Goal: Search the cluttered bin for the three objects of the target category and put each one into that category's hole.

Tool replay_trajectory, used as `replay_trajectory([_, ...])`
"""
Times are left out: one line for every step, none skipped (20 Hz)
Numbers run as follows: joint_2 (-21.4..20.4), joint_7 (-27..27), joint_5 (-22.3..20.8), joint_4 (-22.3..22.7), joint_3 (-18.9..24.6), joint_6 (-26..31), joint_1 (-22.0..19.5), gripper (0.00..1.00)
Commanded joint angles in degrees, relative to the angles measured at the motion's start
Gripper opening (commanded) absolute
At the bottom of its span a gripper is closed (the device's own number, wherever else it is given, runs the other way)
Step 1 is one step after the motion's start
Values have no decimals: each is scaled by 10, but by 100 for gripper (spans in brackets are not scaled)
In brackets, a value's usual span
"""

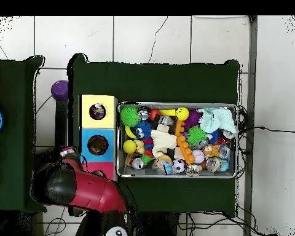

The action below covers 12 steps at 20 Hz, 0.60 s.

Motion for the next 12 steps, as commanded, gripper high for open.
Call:
replay_trajectory([-42,126,12,11,-7,77,27,0])
replay_trajectory([-42,126,11,9,-12,82,29,0])
replay_trajectory([-40,128,12,6,-15,84,32,0])
replay_trajectory([-39,129,12,3,-18,87,34,0])
replay_trajectory([-35,130,13,-1,-22,86,38,0])
replay_trajectory([-33,133,12,-6,-27,89,40,0])
replay_trajectory([-23,137,8,-16,-39,89,50,0])
replay_trajectory([-17,141,5,-22,-48,89,57,0])
replay_trajectory([-12,140,1,-22,-62,80,65,0])
replay_trajectory([-8,138,-10,-27,-83,83,75,0])
replay_trajectory([-2,123,-41,-35,-127,93,92,0])
replay_trajectory([-4,112,-46,-26,-134,87,91,0])
